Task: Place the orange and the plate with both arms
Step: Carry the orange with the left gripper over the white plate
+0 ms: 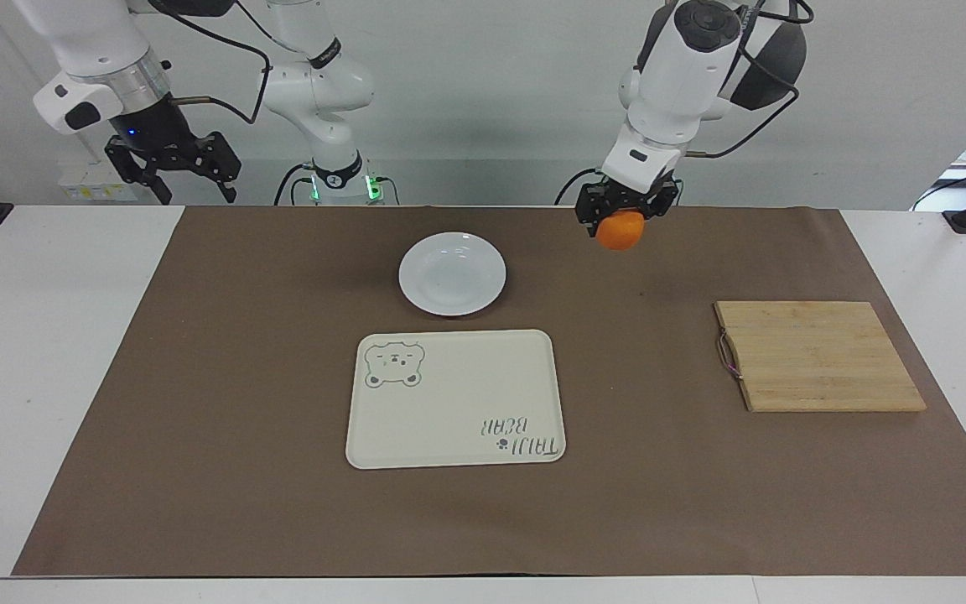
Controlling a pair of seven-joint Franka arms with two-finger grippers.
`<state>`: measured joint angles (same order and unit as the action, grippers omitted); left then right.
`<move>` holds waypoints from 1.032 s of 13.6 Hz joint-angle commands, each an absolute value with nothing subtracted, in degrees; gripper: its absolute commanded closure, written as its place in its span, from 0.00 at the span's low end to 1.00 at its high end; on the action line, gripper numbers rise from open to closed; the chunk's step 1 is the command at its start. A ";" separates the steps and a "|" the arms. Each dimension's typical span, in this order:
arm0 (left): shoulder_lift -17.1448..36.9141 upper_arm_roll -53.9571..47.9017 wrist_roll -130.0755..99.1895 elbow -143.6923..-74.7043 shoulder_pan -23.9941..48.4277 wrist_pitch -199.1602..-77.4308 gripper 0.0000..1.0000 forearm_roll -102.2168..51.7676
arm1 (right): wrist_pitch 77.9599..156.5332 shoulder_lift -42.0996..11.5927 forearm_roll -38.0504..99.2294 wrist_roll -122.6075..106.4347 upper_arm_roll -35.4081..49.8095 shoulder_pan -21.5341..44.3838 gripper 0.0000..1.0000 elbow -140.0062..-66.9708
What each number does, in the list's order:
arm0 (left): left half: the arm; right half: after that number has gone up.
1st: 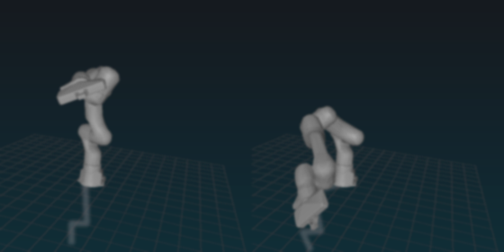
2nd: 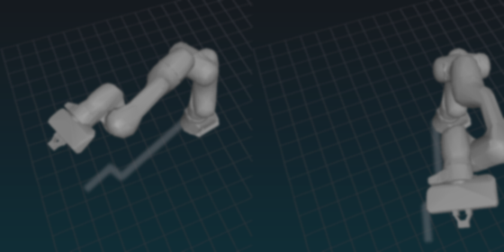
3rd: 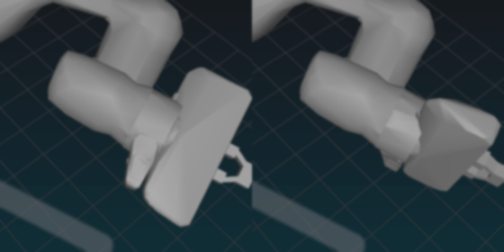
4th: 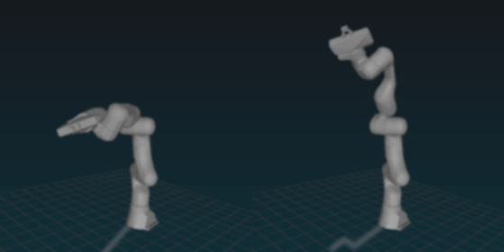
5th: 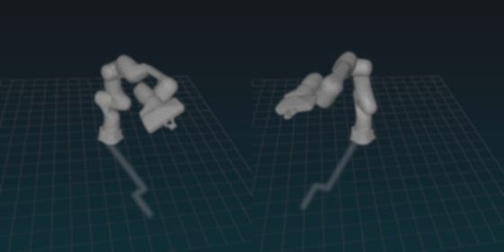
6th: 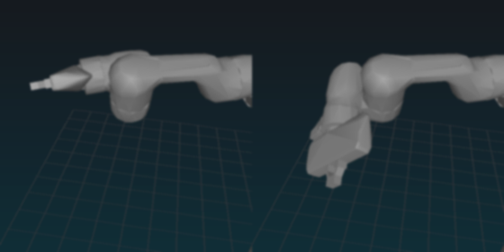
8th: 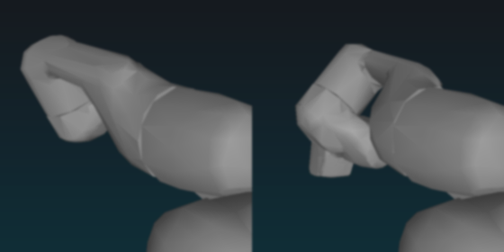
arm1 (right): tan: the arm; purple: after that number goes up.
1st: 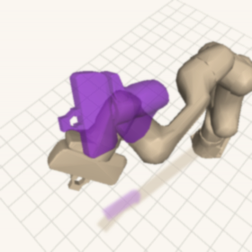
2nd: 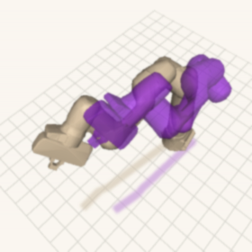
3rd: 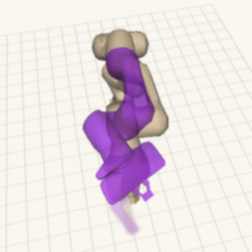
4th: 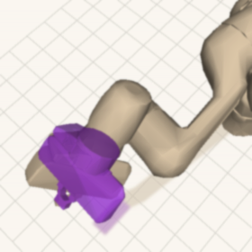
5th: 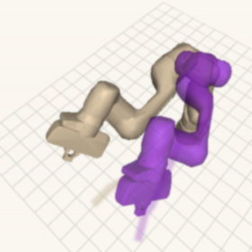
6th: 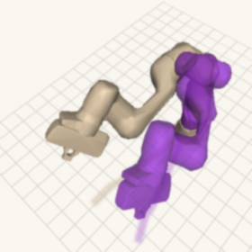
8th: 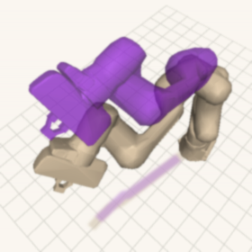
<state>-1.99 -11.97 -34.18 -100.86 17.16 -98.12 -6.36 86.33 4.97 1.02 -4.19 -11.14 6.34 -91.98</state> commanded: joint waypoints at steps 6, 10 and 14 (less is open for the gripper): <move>-0.80 -10.81 -46.22 -109.86 30.48 -113.89 1.00 -7.56 | 86.48 6.33 0.26 -5.36 -10.90 6.15 0.00 -93.34; 6.31 -10.81 -49.57 -111.09 36.20 -122.32 1.00 -7.56 | 86.48 6.33 0.26 -5.36 -10.90 6.15 0.00 -93.34; 9.49 -10.72 -51.68 -114.42 40.51 -130.41 1.00 -7.47 | 86.48 6.33 0.18 -5.36 -10.90 6.15 0.00 -93.34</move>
<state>10.04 -11.90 -50.73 -111.55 38.06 -126.31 -6.79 86.33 4.97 1.02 -4.19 -11.14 6.34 -91.98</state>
